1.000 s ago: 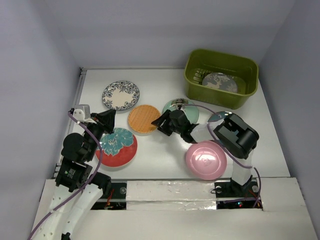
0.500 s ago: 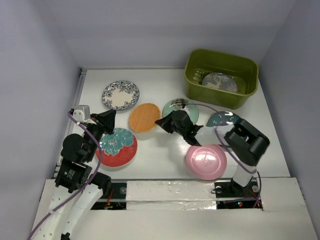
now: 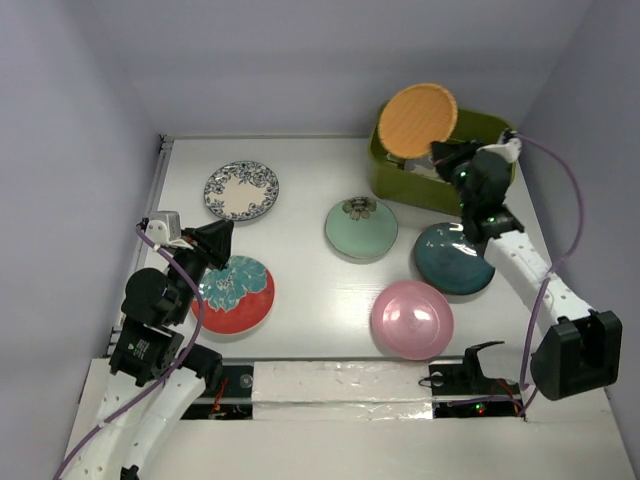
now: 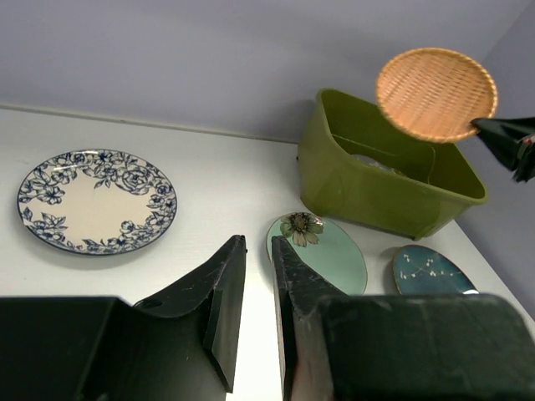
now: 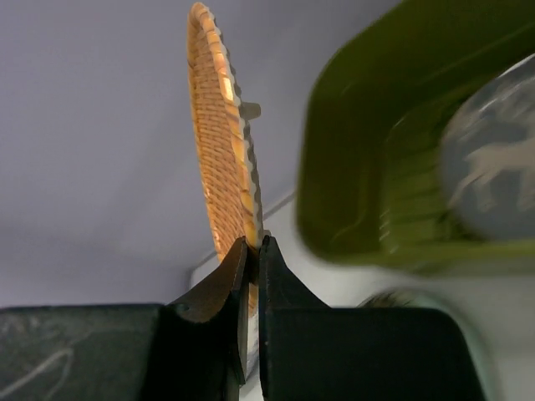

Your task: Place the plates into the plastic bin on the countertop

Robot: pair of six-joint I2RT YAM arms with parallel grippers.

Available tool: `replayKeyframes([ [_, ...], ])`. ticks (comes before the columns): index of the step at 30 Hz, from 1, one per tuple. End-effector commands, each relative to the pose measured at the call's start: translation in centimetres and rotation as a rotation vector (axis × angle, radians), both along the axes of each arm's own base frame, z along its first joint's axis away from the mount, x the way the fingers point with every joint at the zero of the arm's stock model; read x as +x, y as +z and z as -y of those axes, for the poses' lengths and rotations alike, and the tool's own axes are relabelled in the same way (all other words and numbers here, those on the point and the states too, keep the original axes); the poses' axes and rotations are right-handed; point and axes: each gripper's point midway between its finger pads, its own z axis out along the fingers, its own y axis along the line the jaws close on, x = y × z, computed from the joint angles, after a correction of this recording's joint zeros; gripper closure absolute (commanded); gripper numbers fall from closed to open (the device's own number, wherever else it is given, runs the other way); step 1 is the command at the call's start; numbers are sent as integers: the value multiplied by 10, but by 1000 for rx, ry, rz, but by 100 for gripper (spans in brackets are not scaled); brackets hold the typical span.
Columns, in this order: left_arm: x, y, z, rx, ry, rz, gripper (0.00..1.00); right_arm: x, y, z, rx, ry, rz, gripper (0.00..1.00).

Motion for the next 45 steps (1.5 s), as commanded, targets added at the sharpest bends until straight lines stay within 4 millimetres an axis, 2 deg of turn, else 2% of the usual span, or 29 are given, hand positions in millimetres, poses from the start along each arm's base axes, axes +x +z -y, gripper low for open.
replayKeyframes([
  [1, -3, 16, 1, -15, -7, 51, 83, 17, 15, 41, -129, -40, -21, 100],
  [3, -3, 16, 1, -15, -9, 53, 83, 37, -9, 73, -176, -78, -97, 100],
  [4, -4, 16, 1, -15, -11, 53, 82, 50, -19, 81, -192, -80, -128, 100],
  [5, -3, 14, 2, -14, -11, 50, 82, 52, -12, 88, -195, -80, -113, 100],
  [6, -2, 14, 2, -15, -9, 49, 82, 63, -32, 99, -191, -60, -161, 100],
  [7, -1, 13, 3, -14, -14, 47, 81, 71, -30, 104, -188, -50, -163, 100],
  [10, 6, 4, 7, 1, -19, 10, 81, 90, -60, 122, -178, -27, -237, 100],
  [11, 10, -1, 9, 8, -19, -12, 80, 95, -58, 125, -177, -22, -236, 100],
  [13, 13, -6, 12, 19, -26, -36, 79, 104, -75, 128, -173, -13, -277, 100],
  [15, 20, -17, 17, 38, -37, -79, 79, 112, -77, 131, -169, -3, -285, 100],
  [16, 21, -20, 22, 46, -63, -96, 78, 112, -85, 131, -167, 3, -319, 100],
  [17, 25, -29, 28, 59, -85, -127, 77, 116, -97, 131, -163, 7, -348, 100],
  [19, 23, -37, 48, 61, -189, -162, 78, 121, -98, 130, -167, 20, -357, 100],
  [20, 26, -45, 55, 66, -221, -193, 78, 122, -110, 129, -167, 31, -398, 100],
  [22, 24, -50, 67, 55, -287, -220, 79, 125, -113, 127, -185, 59, -410, 100],
  [23, 27, -55, 71, 55, -297, -242, 80, 124, -127, 126, -184, 73, -455, 100],
  [25, 24, -55, 81, 62, -332, -263, 82, 126, -132, 126, -203, 111, -469, 98],
  [27, 15, -65, 104, 72, -391, -310, 82, 123, -146, 130, -208, 131, -516, 93],
  [28, 7, -76, 121, 72, -417, -350, 80, 122, -148, 131, -223, 130, -527, 86],
  [29, 12, -83, 119, 64, -379, -374, 79, 121, -150, 132, -223, 125, -537, 86],
  [30, -2, -90, 138, 74, -430, -393, 78, 120, -150, 138, -235, 117, -540, 80],
  [35, -10, -155, 166, 121, -382, -537, 67, 115, -153, 146, -273, 87, -571, 67],
  [37, -14, -167, 179, 131, -411, -557, 58, 114, -151, 149, -282, 70, -574, 54],
  [38, -14, -180, 184, 152, -412, -585, 56, 112, -145, 150, -287, 64, -566, 48],
  [40, -14, -183, 196, 152, -435, -584, 48, 110, -138, 156, -297, 22, -560, 32],
  [41, -18, -193, 204, 177, -455, -604, 46, 108, -121, 159, -302, -2, -527, 27],
  [43, -20, -195, 217, 188, -486, -603, 40, 102, -108, 166, -316, -53, -507, 20],
  [44, -24, -208, 223, 213, -502, -630, 39, 100, -99, 167, -319, -70, -480, 20],
  [45, -24, -212, 227, 216, -510, -637, 39, 92, -73, 168, -321, -93, -426, 19],
])
